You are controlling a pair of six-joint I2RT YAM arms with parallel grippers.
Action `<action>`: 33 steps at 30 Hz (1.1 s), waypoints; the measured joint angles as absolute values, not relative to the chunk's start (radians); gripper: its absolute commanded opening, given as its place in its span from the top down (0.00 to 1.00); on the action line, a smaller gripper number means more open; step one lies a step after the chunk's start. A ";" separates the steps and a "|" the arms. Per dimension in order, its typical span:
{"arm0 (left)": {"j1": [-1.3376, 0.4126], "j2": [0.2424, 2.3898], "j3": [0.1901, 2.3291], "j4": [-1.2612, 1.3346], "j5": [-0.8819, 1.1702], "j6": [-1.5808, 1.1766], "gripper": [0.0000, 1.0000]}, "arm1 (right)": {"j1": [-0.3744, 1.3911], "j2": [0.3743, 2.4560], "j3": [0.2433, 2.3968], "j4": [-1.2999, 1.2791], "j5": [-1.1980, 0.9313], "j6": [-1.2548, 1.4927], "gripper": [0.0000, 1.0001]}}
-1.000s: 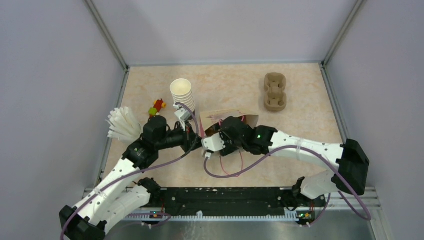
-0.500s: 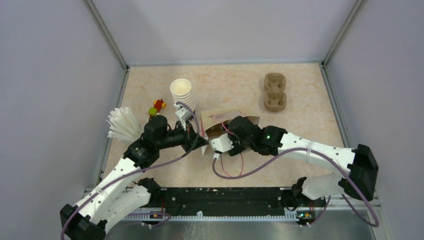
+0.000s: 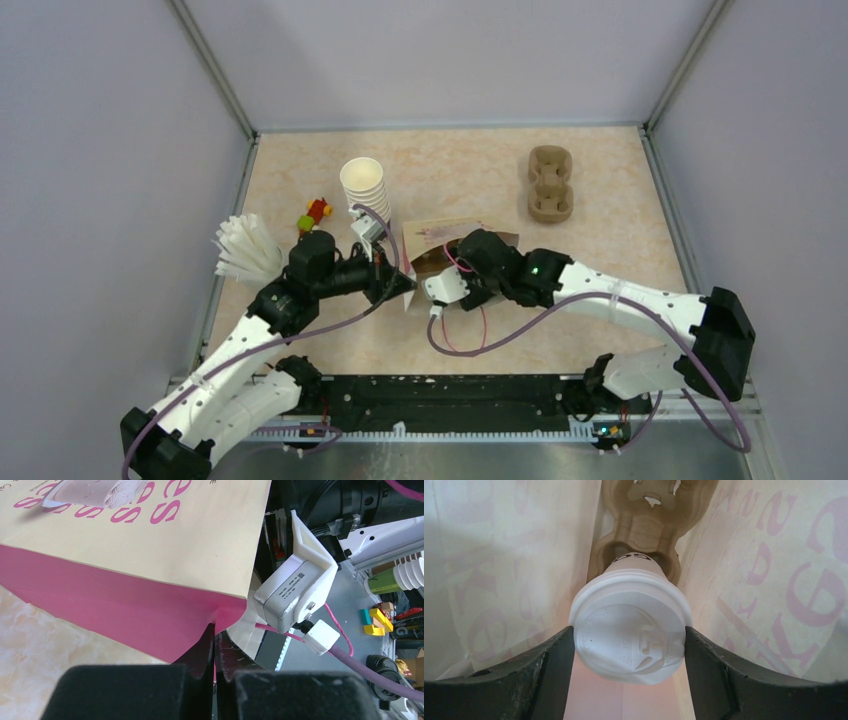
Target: Pack the takeout coffee
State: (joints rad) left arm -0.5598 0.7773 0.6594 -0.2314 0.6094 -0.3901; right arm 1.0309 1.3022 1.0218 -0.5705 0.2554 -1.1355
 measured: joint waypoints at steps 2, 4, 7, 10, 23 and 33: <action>-0.560 0.777 0.659 -0.231 0.609 -0.390 1.00 | 1.031 1.308 1.022 -0.570 0.253 -1.143 0.52; -0.560 0.777 0.659 -0.231 0.609 -0.390 1.00 | 1.031 1.312 1.022 -0.569 0.251 -1.149 0.53; -0.560 0.777 0.659 -0.231 0.609 -0.390 1.00 | 1.031 1.314 1.021 -0.565 0.252 -1.154 0.53; -0.560 0.777 0.659 -0.231 0.609 -0.390 1.00 | 1.031 1.316 1.019 -0.556 0.255 -1.159 0.53; -0.560 0.790 0.659 -0.231 0.613 -0.390 1.00 | 1.031 1.316 0.972 -0.506 0.265 -1.161 0.53; -0.560 0.790 0.659 -0.231 0.613 -0.390 1.00 | 1.031 1.317 0.928 -0.448 0.280 -1.171 0.53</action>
